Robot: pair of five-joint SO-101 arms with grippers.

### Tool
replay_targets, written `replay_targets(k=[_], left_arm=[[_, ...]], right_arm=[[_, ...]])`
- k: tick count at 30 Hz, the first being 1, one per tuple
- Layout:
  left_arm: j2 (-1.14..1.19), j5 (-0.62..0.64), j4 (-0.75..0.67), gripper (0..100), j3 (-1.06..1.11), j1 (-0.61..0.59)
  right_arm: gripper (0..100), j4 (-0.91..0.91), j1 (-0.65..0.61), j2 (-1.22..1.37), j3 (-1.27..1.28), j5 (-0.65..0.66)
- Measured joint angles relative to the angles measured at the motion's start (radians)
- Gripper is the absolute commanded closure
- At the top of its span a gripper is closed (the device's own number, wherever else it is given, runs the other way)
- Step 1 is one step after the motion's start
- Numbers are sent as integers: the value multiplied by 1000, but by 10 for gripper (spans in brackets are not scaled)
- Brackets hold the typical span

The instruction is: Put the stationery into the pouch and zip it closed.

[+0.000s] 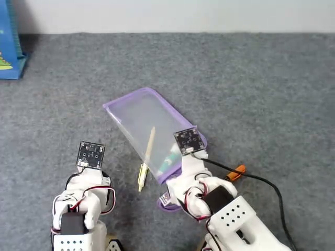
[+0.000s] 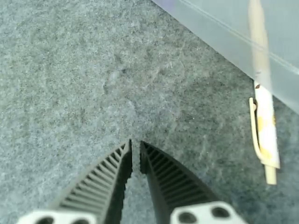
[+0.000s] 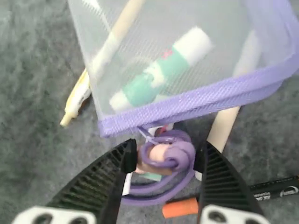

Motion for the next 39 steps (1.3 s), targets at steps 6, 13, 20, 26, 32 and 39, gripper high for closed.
replay_targets(k=[6, 13, 20, 26, 32, 39], left_arm=[[0, 0, 0, 959, 0, 0], [0, 0, 0, 959, 0, 0], [0, 0, 0, 959, 0, 0], [0, 0, 0, 959, 0, 0], [0, 0, 0, 959, 0, 0], [0, 0, 0, 959, 0, 0]], right_arm=[[795, 0, -9, 0, 29, 0], [907, 0, -9, 0, 29, 0], [989, 0, -9, 0, 29, 0], [990, 2, 35, 2, 23, 97], [990, 130, 64, -3, -87, 258], [991, 293, 66, -167, -190, 364]])
